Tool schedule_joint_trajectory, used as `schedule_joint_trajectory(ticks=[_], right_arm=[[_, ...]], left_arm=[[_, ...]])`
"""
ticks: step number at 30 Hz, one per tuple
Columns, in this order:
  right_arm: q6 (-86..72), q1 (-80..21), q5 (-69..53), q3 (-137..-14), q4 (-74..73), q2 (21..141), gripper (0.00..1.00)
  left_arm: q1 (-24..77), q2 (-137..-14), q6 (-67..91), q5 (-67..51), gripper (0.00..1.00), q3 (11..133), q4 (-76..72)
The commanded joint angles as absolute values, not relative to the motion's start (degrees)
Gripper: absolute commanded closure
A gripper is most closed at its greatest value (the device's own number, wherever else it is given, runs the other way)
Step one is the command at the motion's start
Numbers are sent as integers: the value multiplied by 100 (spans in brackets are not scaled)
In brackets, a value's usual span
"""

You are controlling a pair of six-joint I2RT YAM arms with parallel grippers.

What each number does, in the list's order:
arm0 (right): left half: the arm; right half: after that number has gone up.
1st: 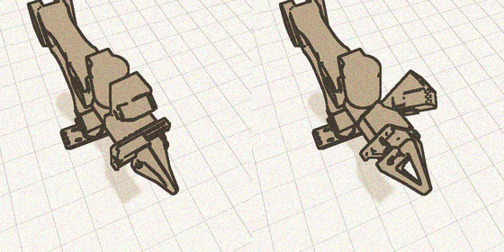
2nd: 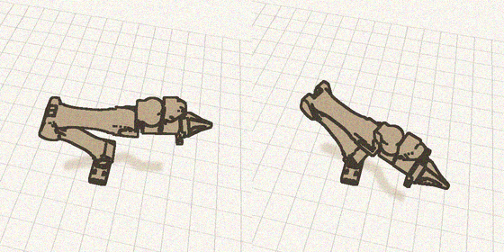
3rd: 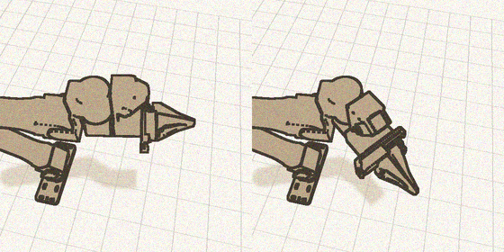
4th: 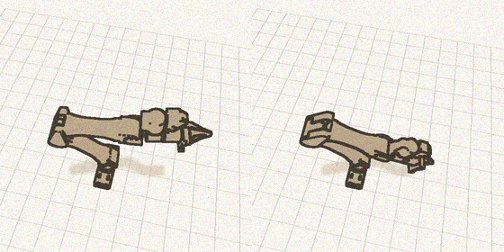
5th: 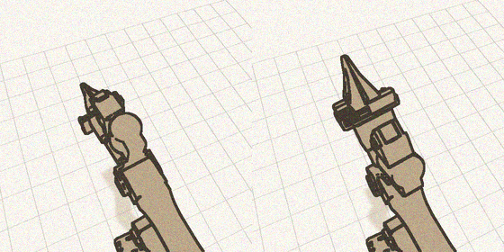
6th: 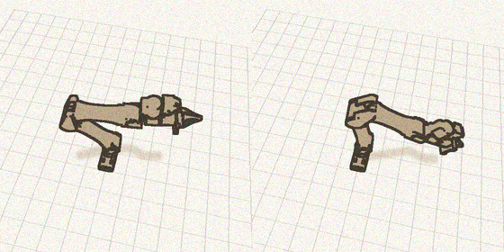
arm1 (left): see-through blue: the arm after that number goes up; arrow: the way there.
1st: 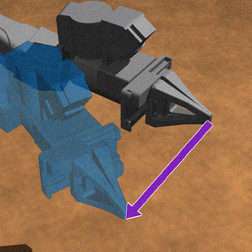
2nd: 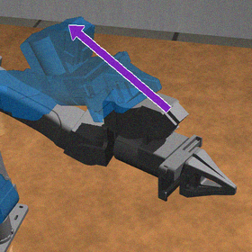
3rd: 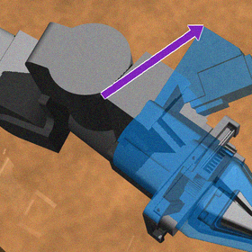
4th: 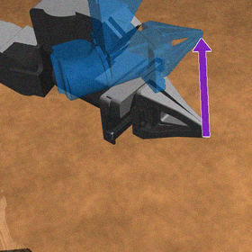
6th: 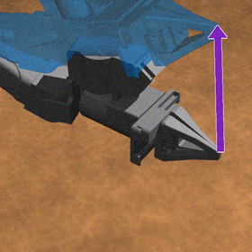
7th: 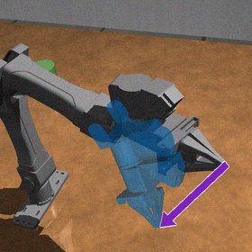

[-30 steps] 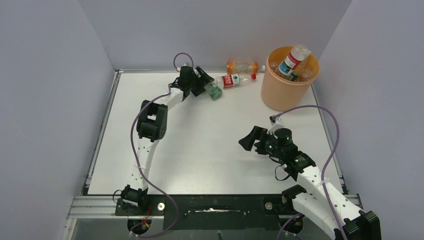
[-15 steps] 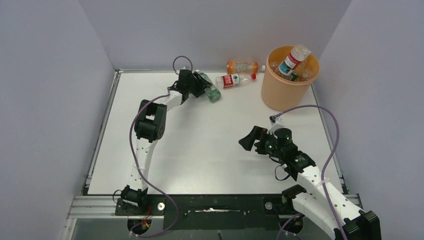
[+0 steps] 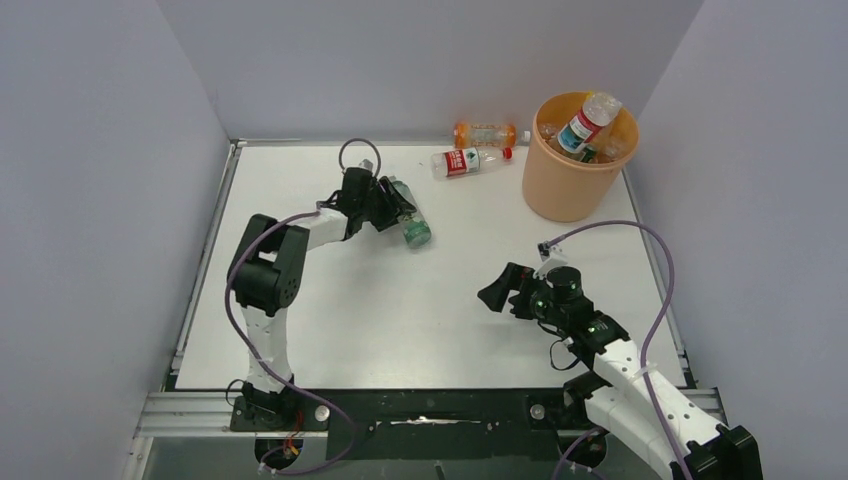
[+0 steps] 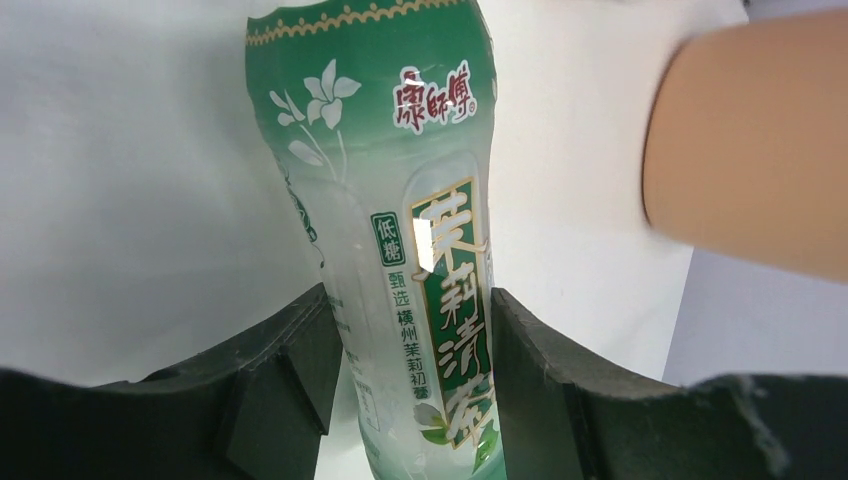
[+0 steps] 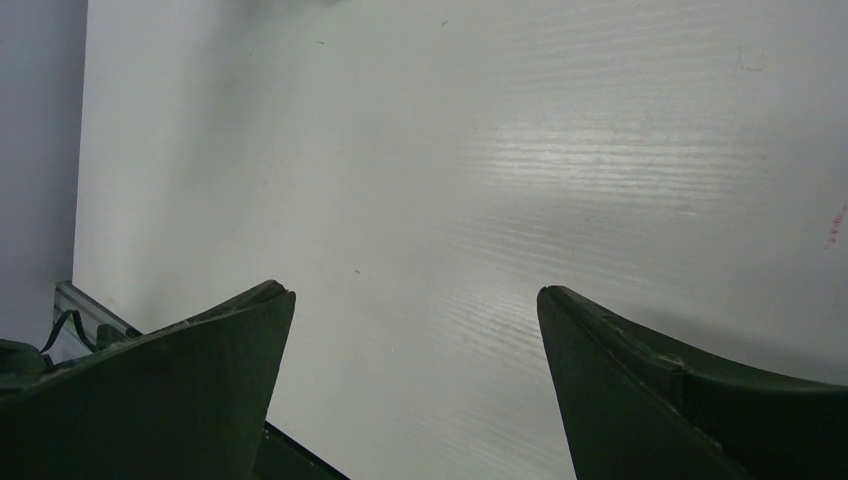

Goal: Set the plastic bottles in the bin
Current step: Pick up the plastic bottle at the center of the board.

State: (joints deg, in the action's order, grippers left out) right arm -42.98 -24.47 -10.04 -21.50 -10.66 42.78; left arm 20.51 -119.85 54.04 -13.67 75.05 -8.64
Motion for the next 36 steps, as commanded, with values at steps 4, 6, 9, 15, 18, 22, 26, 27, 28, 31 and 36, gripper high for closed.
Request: schedule_joint_trajectory(ticks=[4, 6, 9, 15, 18, 22, 26, 27, 28, 31, 36], right_arm=[[-4429, -2542, -1002, -2057, -586, 4274, 2], [-4438, -2555, -995, -2057, -573, 4272, 2], [-4443, -2571, -993, -2075, -563, 4297, 2], [-4455, -2607, -1005, -2259, -558, 4469, 2], [-4444, -2607, -1019, -2404, -602, 4547, 2], [-4321, -2602, -957, -2791, -847, 4589, 2], [-4120, -2594, -916, -3360, -1127, 4696, 2], [-4073, -2593, -934, -3539, -1197, 4755, 2], [-4034, -2588, -956, -3713, -1282, 4824, 2], [-3889, -2576, -1021, -4196, -1510, 4975, 2], [-3668, -2483, -1224, -4862, -1782, 5369, 2]], left_arm=[[2547, -10380, 4567, -1438, 63, 6759, -750], [2707, -10087, 4417, -1363, 63, 6592, -548], [3005, -9711, 4146, -1256, 63, 6471, -243], [3481, -9177, 3678, -1235, 63, 6341, 137], [3712, -8954, 3453, -1131, 63, 6276, 356], [3891, -8605, 3320, -1261, 63, 6049, 414], [4058, -8305, 3297, -1537, 63, 5779, 304], [4113, -8243, 3296, -1599, 63, 5727, 273], [4178, -8198, 3296, -1641, 63, 5685, 246], [4378, -8054, 3251, -1705, 63, 5605, 185], [4581, -7796, 3221, -1857, 63, 5441, 20]])
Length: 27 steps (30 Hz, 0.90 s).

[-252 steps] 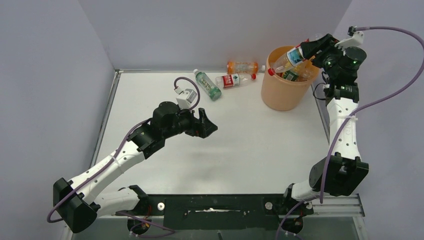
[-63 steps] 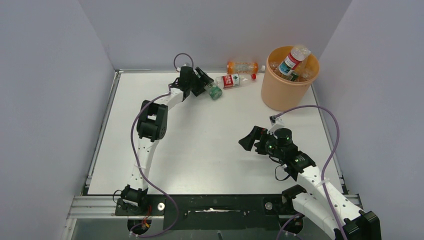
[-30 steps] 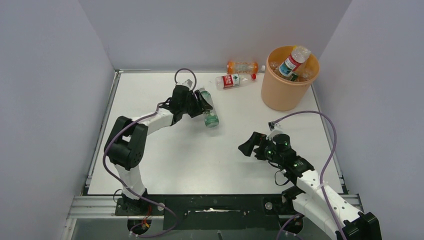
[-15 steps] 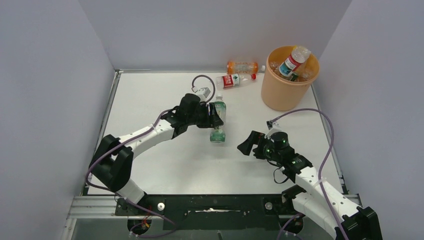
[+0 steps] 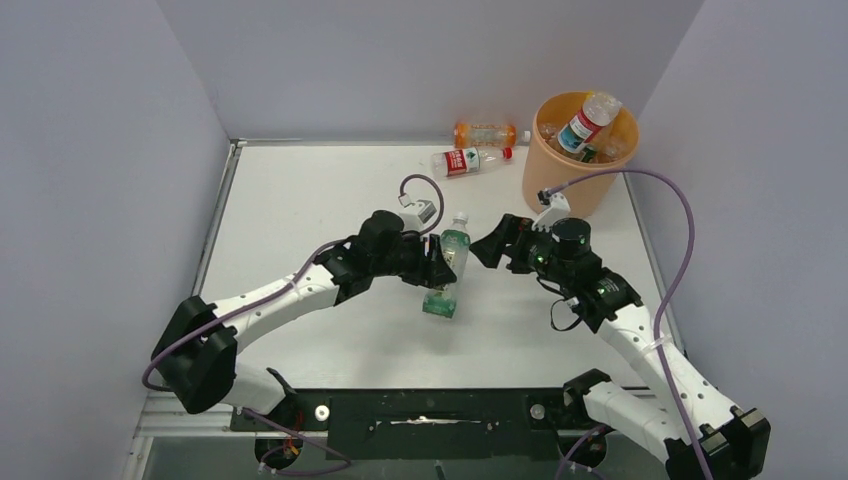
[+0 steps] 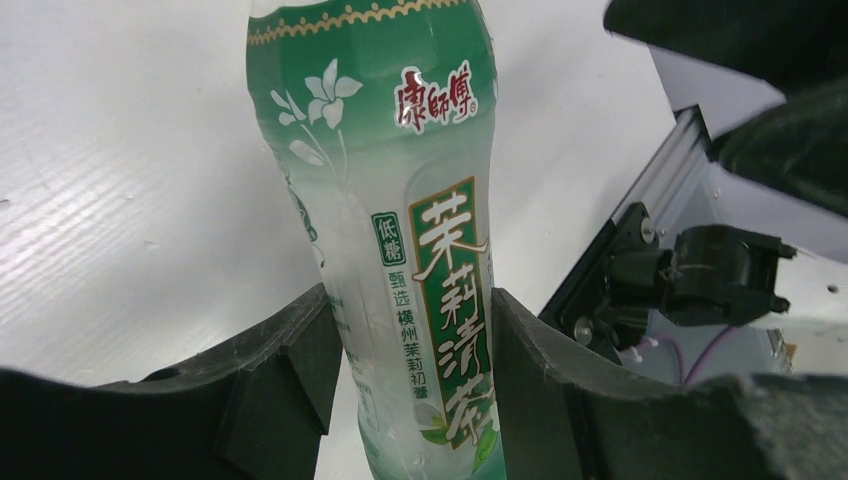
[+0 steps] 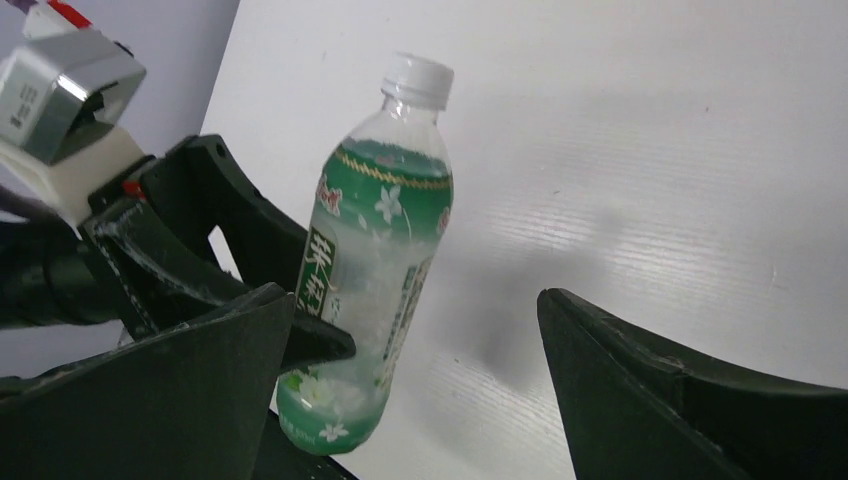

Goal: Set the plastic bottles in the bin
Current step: Pick up the plastic bottle at the center of the board.

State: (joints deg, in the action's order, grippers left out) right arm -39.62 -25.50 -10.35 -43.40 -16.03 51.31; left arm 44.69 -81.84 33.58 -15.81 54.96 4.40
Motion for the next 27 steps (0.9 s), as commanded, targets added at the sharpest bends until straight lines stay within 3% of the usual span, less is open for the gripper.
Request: schedule_joint_trajectory(ticks=[1, 12, 27], right_arm=[[-3631, -2454, -1304, -4975, -1796, 5441, 2], [-3705, -1452, -2739, -5329, -1717, 5694, 2], [-4033, -1425, -3747, -4610, -1253, 5635, 2]], left_arm=[[4609, -7737, 3227, -1891, 63, 5388, -52], [4950, -7520, 3096, -1968, 63, 5150, -437], [5288, -7679, 2914, -1873, 63, 5321, -593]])
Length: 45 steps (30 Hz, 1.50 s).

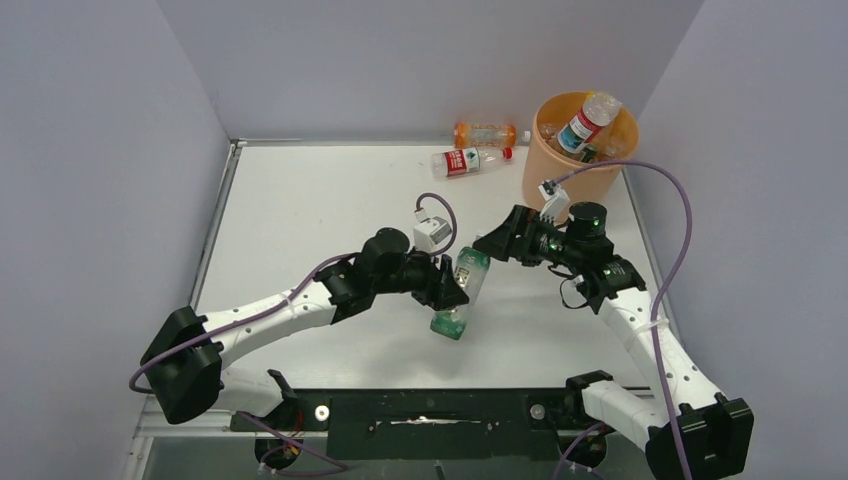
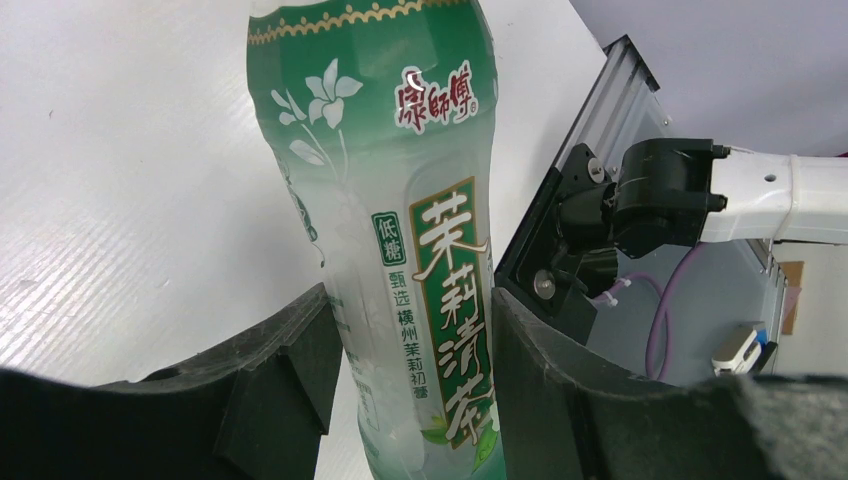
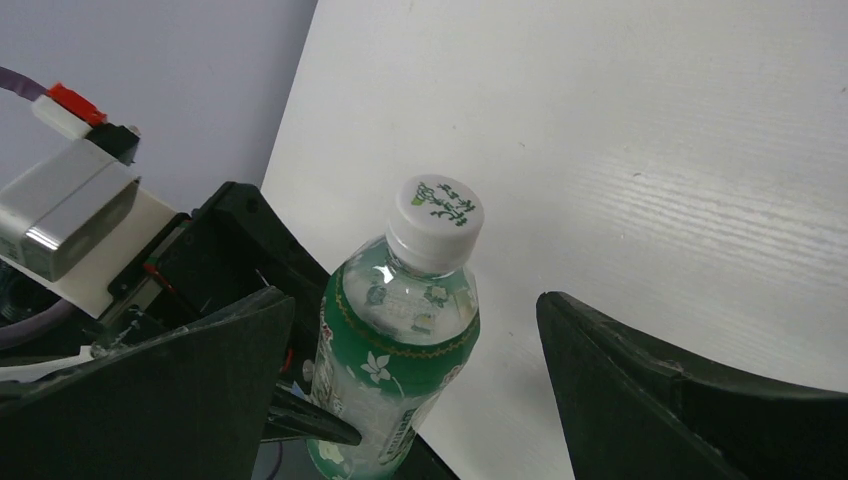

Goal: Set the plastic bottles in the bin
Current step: Pick up the plastic bottle at the center of the board.

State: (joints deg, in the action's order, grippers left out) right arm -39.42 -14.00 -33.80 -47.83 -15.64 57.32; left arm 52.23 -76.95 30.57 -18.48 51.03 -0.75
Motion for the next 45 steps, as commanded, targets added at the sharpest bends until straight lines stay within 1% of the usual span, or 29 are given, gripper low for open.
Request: schedule_joint_trajectory(ticks=[1, 11, 14, 15, 18, 20, 22, 24, 28, 37, 39, 41, 45], right_arm=[[-4042, -1431, -3793, -4561, -1250, 5634, 2], [-4135, -1610, -4102, -4209, -1011, 5601, 2], [-4123, -1675, -4095, -4165, -968, 5620, 1], [-4116, -1678, -4093, -4146, -955, 5626, 3], [-4113, -1700, -4113, -4099, -872, 5638, 16], [-4090, -1712, -4101, -4088, -855, 5656, 29], [-4059, -1718, -4081, -4100, -858, 5676, 44], [-4025, -1720, -4042, -4116, -880, 5690, 55], [-3945, -1725, -3946, -4201, -962, 5721, 56], [-3793, -1720, -3813, -4389, -1124, 5809, 56], [-3761, -1708, -3753, -4437, -1169, 5810, 56], [-3666, -1695, -3604, -4555, -1294, 5817, 56], [-3386, -1578, -3234, -4999, -1684, 5898, 56]], left_arm=[[5297, -7689, 2917, -1872, 63, 5326, -604], [5427, -7968, 2900, -1888, 63, 5469, -712], [5461, -8053, 2898, -1898, 63, 5525, -727], [5466, -8070, 2900, -1901, 63, 5537, -741], [5476, -8114, 2892, -1898, 63, 5584, -747], [5476, -8149, 2887, -1911, 62, 5617, -728], [5476, -8164, 2883, -1901, 59, 5649, -697], [5483, -8173, 2875, -1861, 57, 5665, -674], [5484, -8161, 2857, -1805, 53, 5712, -609], [5480, -8039, 2839, -1699, 37, 5704, -533], [5484, -8005, 2820, -1685, 28, 5723, -478], [5477, -7930, 2774, -1654, 21, 5766, -353], [5467, -7672, 2672, -1359, 19, 5929, -11]])
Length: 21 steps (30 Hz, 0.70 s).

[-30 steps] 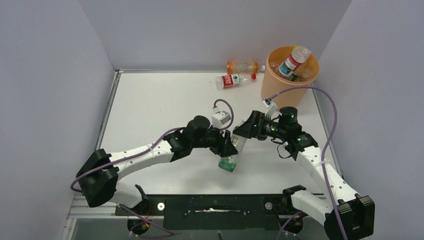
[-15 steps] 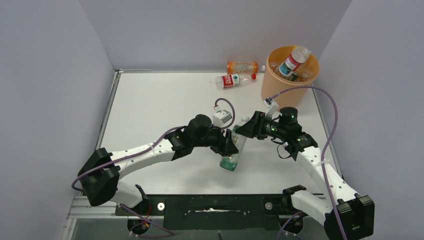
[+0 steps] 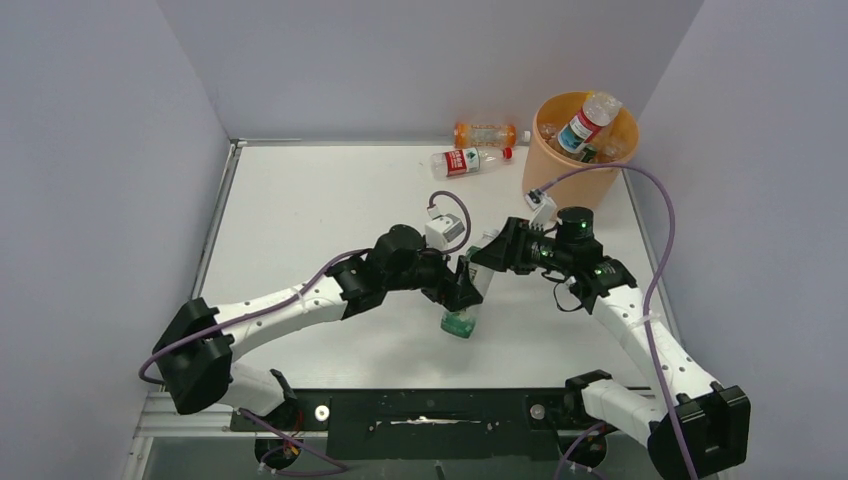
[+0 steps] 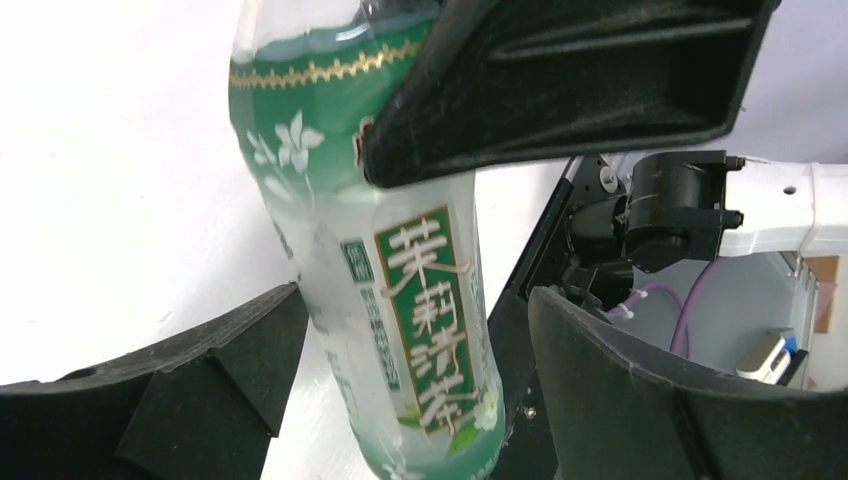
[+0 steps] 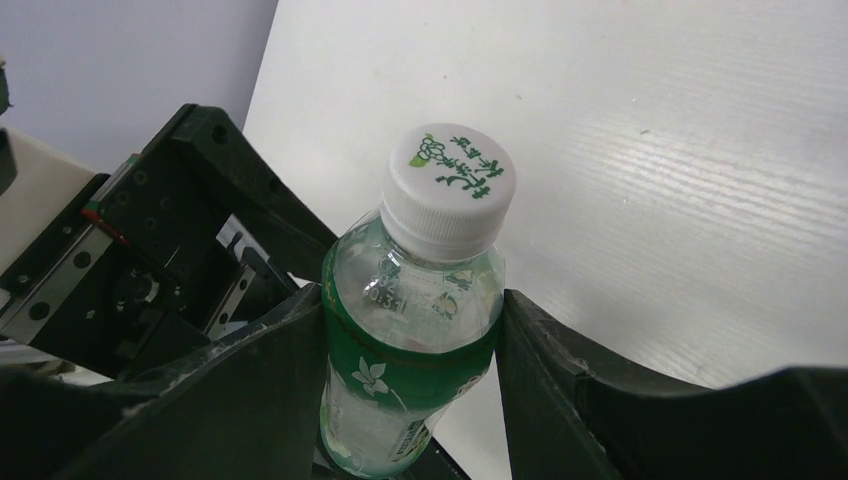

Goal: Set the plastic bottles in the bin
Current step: Pick up the plastic bottle at the center of the board, then place the plastic bottle in the trash bin.

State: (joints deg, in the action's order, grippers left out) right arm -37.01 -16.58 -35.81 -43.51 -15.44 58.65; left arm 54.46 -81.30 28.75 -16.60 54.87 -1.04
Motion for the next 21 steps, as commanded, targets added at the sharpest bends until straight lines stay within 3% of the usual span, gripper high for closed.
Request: schedule_joint_trajectory(ticks=[1, 11, 21], right_arm=[[-3318, -1546, -3105, -5157, -1774, 5946, 56], [-2444, -1062, -1802, -7310, -2721, 6973, 55], [-1958, 14, -790, -9761, -2955, 7654, 54]], left_arm=[[5467, -7589, 2644, -1195, 18, 6004, 124], [5381, -6678, 2477, -4, 17, 6387, 1062], [4967, -6139, 2614, -34, 17, 5798, 1249]])
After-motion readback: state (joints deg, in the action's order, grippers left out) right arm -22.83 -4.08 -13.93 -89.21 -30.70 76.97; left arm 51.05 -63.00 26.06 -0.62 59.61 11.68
